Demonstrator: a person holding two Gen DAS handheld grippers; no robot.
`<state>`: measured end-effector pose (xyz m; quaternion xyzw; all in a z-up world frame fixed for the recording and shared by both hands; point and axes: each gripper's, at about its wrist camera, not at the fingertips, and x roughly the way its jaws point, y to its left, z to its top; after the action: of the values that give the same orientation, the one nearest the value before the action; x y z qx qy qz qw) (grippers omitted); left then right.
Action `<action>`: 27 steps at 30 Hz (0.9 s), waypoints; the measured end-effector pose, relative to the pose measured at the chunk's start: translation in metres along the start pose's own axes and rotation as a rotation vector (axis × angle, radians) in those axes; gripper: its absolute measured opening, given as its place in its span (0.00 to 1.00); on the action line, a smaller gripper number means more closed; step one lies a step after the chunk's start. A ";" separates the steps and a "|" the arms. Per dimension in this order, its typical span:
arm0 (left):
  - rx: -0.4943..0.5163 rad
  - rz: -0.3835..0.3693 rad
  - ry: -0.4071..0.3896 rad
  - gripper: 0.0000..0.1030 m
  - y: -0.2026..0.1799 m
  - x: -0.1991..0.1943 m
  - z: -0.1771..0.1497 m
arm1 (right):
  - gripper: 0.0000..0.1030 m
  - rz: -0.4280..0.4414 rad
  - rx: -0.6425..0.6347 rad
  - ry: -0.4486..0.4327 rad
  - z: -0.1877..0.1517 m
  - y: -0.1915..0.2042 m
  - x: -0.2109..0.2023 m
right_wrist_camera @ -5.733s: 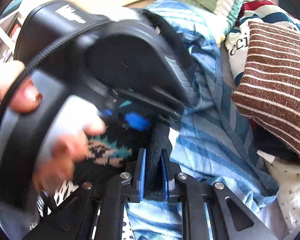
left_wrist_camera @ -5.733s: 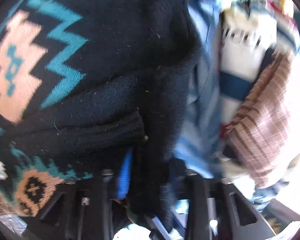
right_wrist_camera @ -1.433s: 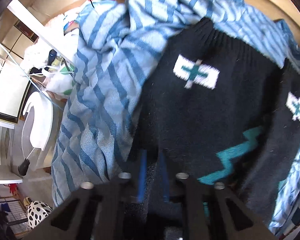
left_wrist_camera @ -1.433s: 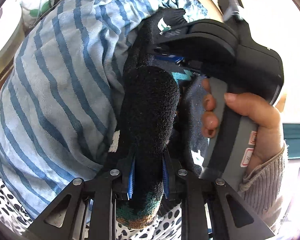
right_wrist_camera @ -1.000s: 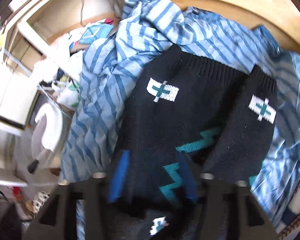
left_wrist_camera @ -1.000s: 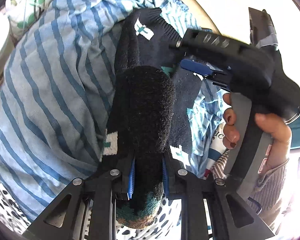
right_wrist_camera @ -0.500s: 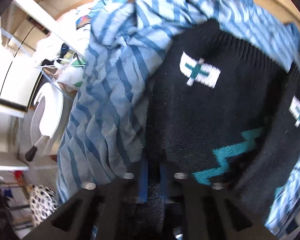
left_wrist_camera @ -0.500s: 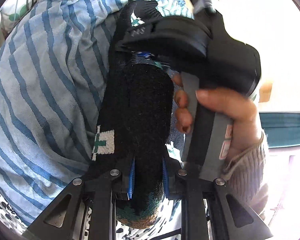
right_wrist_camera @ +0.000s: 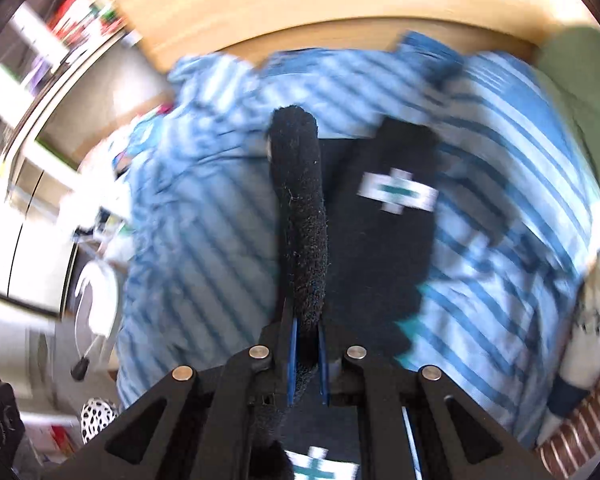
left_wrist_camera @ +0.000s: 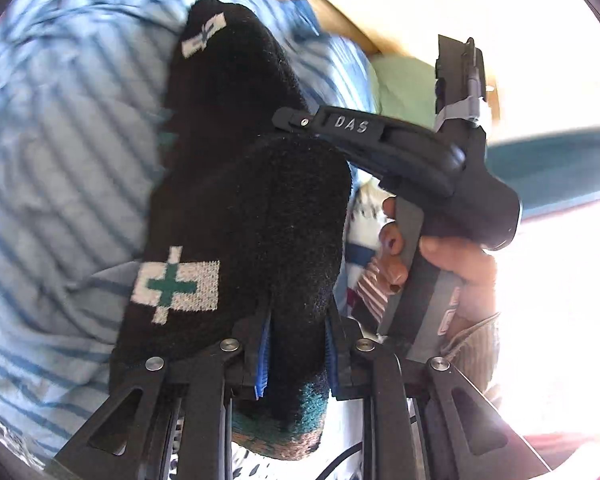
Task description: Fold clothes
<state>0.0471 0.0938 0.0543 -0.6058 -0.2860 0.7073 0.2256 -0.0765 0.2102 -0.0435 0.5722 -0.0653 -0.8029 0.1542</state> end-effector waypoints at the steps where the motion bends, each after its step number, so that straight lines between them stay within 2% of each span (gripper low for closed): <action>1: 0.020 0.014 0.036 0.21 -0.008 0.014 0.003 | 0.09 0.002 0.036 0.000 -0.004 -0.016 0.000; 7: 0.050 0.126 0.239 0.21 -0.018 0.097 0.013 | 0.09 0.020 0.236 0.091 -0.040 -0.085 0.050; 9: 0.059 0.143 0.263 0.22 -0.017 0.111 0.012 | 0.09 0.044 0.309 0.129 -0.055 -0.100 0.073; 12: 0.086 0.160 0.272 0.27 -0.020 0.120 0.014 | 0.14 0.016 0.312 0.139 -0.057 -0.100 0.079; 14: 0.106 0.166 0.276 0.30 -0.024 0.124 0.015 | 0.28 -0.004 0.314 0.145 -0.058 -0.100 0.082; 15: 0.108 0.160 0.279 0.33 -0.022 0.124 0.015 | 0.30 -0.013 0.315 0.148 -0.059 -0.100 0.084; 16: 0.109 0.155 0.282 0.35 -0.020 0.124 0.015 | 0.39 -0.023 0.316 0.152 -0.059 -0.100 0.086; 17: 0.100 0.126 0.280 0.42 -0.018 0.123 0.015 | 0.45 -0.048 0.312 0.150 -0.059 -0.100 0.080; 18: 0.094 0.097 0.277 0.53 -0.010 0.123 0.015 | 0.46 -0.074 0.308 0.149 -0.059 -0.099 0.075; 19: 0.080 0.050 0.270 0.59 -0.008 0.122 0.015 | 0.46 -0.102 0.307 0.127 -0.059 -0.098 0.064; 21: 0.051 -0.037 0.255 0.72 -0.003 0.118 0.015 | 0.47 -0.086 0.296 0.063 -0.063 -0.094 0.041; 24: 0.000 -0.147 0.232 0.74 0.008 0.111 0.016 | 0.47 -0.011 0.276 -0.053 -0.070 -0.086 0.005; 27: -0.052 -0.261 0.217 0.74 0.020 0.095 0.015 | 0.44 0.026 0.227 -0.109 -0.075 -0.070 -0.016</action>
<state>0.0169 0.1404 -0.0261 -0.6419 -0.3546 0.5947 0.3293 -0.0133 0.2869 -0.0740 0.5405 -0.1714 -0.8182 0.0952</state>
